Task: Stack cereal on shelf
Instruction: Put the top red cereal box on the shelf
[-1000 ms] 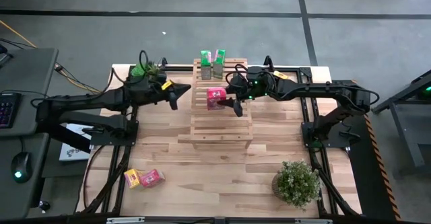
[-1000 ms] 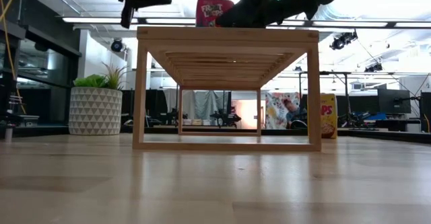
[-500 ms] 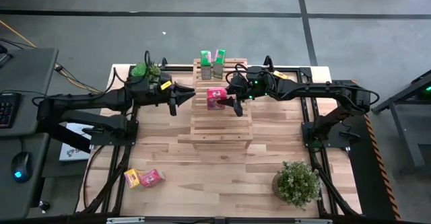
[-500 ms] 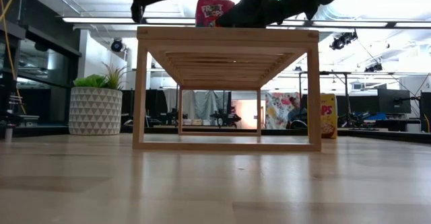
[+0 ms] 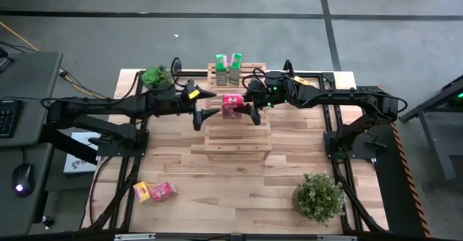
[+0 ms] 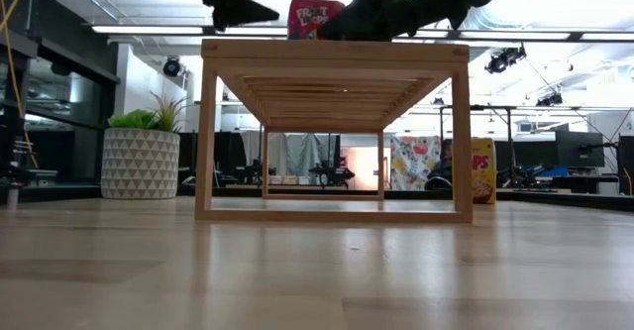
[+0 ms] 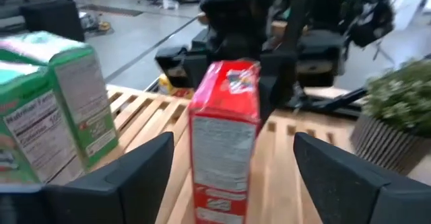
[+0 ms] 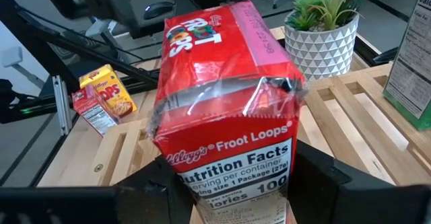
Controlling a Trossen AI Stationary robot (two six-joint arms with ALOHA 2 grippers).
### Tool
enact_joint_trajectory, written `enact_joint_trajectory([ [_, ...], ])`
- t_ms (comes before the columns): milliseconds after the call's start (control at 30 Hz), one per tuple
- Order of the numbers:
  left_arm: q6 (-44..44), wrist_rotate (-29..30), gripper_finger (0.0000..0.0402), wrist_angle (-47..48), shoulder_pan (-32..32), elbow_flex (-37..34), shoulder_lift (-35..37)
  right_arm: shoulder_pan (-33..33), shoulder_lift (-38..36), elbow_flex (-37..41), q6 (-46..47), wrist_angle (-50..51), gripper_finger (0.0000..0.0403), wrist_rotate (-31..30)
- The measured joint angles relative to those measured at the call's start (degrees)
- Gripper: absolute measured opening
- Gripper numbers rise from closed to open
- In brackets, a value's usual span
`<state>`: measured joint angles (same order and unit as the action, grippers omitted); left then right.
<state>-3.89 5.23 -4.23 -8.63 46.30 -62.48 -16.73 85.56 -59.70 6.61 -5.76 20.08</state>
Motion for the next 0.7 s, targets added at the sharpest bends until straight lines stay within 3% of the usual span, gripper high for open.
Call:
enact_joint_trajectory([
  [200,-1.9,-1.6,0.0303,-0.3,-1.6,0.0,-2.8,0.0,0.0,0.0,-0.1,0.0,0.0181,0.0],
  [400,-4.4,-7.2,0.0303,-0.3,-2.7,0.0,-6.4,0.1,0.0,0.0,-2.7,0.0,0.0181,0.1],
  [700,-1.9,-6.4,0.0303,-5.2,-2.7,0.0,-10.8,1.0,0.0,0.0,-5.5,0.0,0.0181,0.1],
])
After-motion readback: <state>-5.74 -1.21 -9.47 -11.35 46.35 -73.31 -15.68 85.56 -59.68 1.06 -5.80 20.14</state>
